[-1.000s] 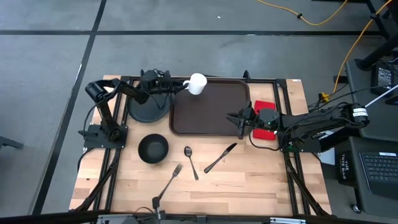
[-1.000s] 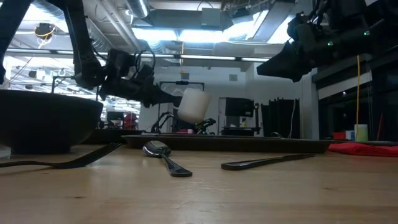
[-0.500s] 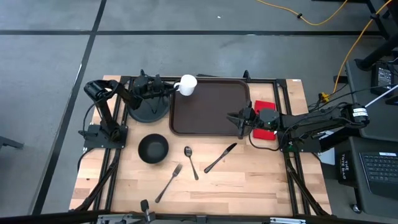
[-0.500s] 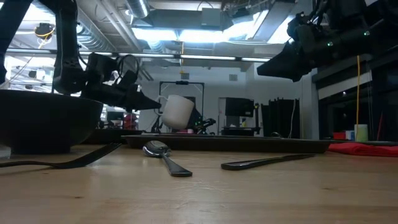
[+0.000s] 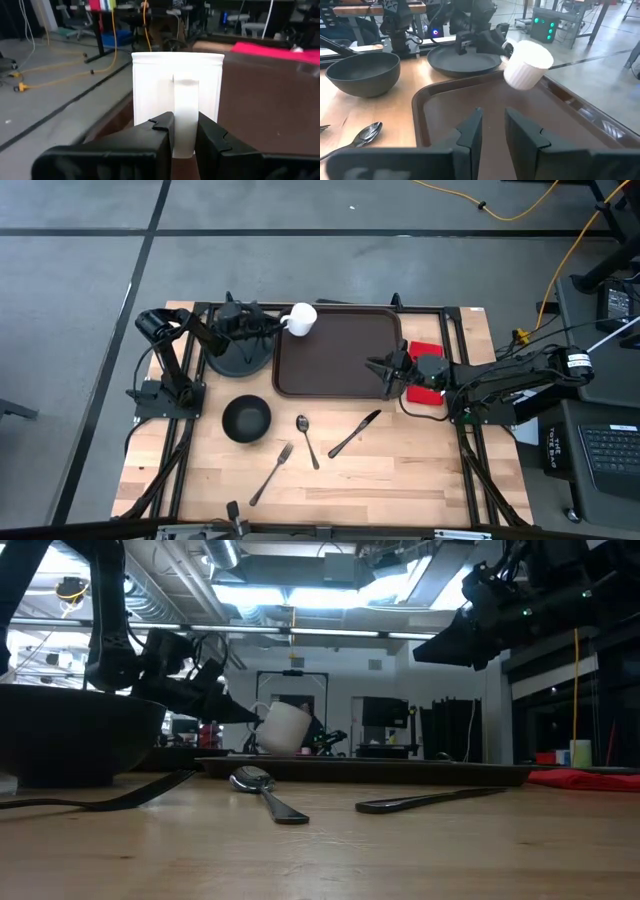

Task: Set up tray
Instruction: Put the white mug on the top left of the brown tray

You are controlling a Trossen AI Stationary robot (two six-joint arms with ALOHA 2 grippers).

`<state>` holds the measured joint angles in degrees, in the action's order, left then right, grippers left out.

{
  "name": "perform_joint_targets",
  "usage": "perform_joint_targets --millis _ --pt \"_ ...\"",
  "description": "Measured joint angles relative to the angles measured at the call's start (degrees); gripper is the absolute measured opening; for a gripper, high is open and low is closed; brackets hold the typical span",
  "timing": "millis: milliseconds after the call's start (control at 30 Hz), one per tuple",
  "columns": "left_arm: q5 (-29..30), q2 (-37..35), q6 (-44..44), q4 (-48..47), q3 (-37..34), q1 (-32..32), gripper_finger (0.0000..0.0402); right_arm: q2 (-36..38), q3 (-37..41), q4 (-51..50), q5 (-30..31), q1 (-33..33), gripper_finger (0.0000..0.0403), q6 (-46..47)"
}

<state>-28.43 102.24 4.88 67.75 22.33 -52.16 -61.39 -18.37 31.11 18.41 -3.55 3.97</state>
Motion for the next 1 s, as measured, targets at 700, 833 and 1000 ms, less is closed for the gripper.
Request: perform_joint_targets --millis 700,833,1000 --pt "3.5 0.0 1.5 -6.0 2.8 0.4 0.0039 0.0 0.0 4.6 0.1 0.0 0.0087 -3.1" --pt "3.9 0.0 1.9 -6.3 2.8 0.4 0.0038 0.0 0.0 5.7 0.1 0.0 0.0087 -4.3" --pt "4.3 0.0 1.9 -7.0 2.8 0.4 0.0038 0.0 0.0 6.8 0.0 0.0 0.0087 -4.5"
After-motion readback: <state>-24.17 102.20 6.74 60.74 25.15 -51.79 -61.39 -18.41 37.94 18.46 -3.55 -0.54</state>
